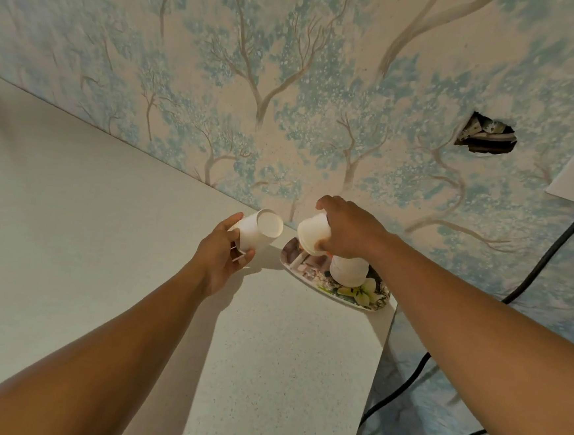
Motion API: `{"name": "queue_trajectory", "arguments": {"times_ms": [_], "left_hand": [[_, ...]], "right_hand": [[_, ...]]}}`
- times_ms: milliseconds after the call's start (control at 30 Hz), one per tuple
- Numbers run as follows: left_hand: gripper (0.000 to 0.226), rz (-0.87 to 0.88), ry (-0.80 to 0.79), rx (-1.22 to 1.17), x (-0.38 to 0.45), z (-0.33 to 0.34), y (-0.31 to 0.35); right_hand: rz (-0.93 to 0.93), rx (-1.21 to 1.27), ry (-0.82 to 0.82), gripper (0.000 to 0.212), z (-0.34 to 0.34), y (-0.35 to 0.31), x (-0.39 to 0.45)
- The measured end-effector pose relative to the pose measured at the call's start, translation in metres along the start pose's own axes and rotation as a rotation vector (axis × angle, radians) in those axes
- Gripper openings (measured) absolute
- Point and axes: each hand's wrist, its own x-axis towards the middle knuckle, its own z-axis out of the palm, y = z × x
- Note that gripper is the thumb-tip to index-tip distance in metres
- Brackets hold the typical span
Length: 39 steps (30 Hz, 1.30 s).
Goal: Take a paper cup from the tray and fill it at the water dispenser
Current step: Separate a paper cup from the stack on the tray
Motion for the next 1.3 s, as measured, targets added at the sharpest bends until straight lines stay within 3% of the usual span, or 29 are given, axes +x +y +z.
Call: {"name": "queue_trajectory", "arguments": {"times_ms": [200, 433, 633, 967, 1167, 1300], "left_hand": [[0.051, -0.069, -0.087, -0.139, 0.004, -0.013, -0.01], [0.057, -0.003, -0.171, 0.08, 0.008, -0.003, -0.019], [0.064, 0.017, -0.17, 0.131, 0.012, -0.005, -0.025], [0.062, 0.015, -0.195, 0.132, 0.011, -0.003, -0.03], [0.057, 0.021, -0.22, 0.141, 0.008, 0.001, -0.032], [0.049, 0.041, -0.212, 0.164, 0.004, 0.006, -0.029]], "right_hand": [[0.021, -0.201, -0.125, 0.072, 0.024, -0.008, 0.023], [0.005, -0.259, -0.186, 0.066, 0.026, 0.0, 0.031], [0.026, -0.263, -0.239, 0.047, 0.017, -0.002, 0.036], [0.083, -0.342, -0.395, 0.048, 0.009, -0.006, 0.034], [0.145, -0.288, -0.361, 0.068, 0.005, -0.009, 0.028], [0.136, -0.011, -0.06, 0.055, -0.005, -0.007, 0.022]]}}
